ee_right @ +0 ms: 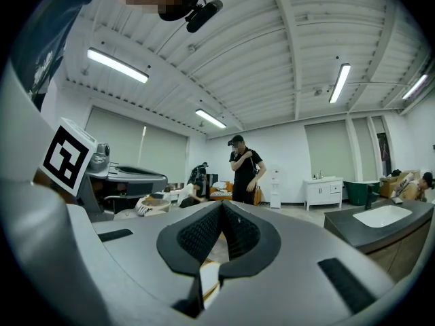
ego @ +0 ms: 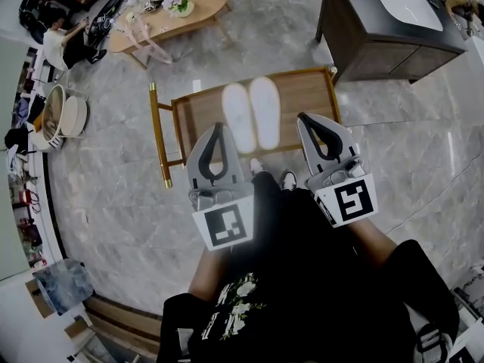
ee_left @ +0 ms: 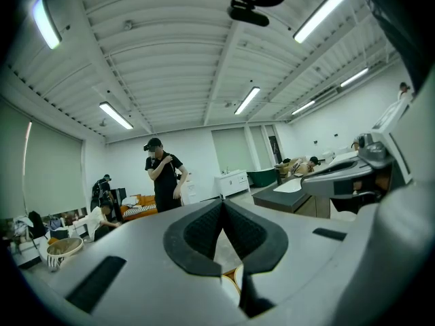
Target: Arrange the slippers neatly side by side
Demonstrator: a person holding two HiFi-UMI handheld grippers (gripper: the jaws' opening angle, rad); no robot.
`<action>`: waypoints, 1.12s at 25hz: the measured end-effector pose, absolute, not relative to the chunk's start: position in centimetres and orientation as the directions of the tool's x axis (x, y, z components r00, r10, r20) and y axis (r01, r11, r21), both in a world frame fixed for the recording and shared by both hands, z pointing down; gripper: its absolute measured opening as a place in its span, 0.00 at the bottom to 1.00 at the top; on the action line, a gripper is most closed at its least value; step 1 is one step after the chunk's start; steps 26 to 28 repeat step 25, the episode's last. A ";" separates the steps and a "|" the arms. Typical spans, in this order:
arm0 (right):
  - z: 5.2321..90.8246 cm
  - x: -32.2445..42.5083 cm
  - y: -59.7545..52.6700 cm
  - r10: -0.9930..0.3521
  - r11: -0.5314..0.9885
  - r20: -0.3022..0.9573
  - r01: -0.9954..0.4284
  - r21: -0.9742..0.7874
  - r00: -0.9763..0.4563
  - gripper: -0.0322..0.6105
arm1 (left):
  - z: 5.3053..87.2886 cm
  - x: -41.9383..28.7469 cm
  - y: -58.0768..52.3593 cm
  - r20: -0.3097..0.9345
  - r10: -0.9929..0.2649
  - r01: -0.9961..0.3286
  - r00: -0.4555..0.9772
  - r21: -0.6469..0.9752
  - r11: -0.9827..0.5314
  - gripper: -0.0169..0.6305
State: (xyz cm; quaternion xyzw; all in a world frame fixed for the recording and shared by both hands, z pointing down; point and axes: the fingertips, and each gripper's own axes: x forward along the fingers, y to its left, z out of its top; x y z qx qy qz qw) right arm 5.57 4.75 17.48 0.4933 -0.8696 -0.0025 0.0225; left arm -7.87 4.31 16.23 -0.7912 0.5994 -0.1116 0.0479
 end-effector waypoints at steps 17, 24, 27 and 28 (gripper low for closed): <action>18.9 5.5 5.0 -0.858 0.510 0.067 -0.860 -0.007 -0.509 0.05 | 17.3 -7.7 4.4 0.161 -0.951 -0.931 0.264 -0.214 -0.295 0.03; 19.6 5.3 4.7 -0.857 0.507 0.083 -0.861 -0.032 -0.508 0.05 | 17.8 -7.8 4.2 0.177 -0.948 -0.928 0.265 -0.221 -0.300 0.03; 19.7 5.3 4.7 -0.857 0.508 0.084 -0.861 -0.033 -0.509 0.05 | 17.9 -7.8 4.1 0.178 -0.948 -0.928 0.264 -0.220 -0.299 0.03; 19.7 5.3 4.7 -0.857 0.508 0.084 -0.861 -0.033 -0.509 0.05 | 17.9 -7.8 4.1 0.178 -0.948 -0.928 0.264 -0.220 -0.299 0.03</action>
